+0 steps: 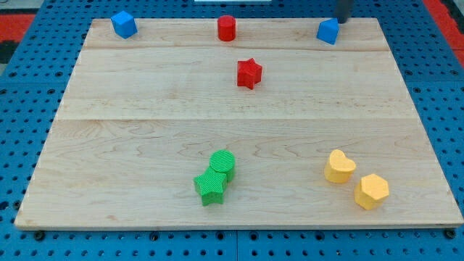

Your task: Point your arm at bottom right

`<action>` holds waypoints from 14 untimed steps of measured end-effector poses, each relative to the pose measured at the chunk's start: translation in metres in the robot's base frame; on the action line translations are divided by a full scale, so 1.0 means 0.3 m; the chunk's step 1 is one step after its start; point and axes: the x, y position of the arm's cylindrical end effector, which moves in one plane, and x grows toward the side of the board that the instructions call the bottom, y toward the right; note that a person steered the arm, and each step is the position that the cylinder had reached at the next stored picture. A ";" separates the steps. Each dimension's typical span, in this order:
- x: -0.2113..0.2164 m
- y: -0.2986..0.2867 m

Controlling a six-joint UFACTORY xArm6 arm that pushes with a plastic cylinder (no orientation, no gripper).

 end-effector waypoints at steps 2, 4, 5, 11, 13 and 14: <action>0.192 0.029; 0.103 -0.099; 0.102 -0.119; 0.313 0.042; 0.360 0.088; 0.413 0.040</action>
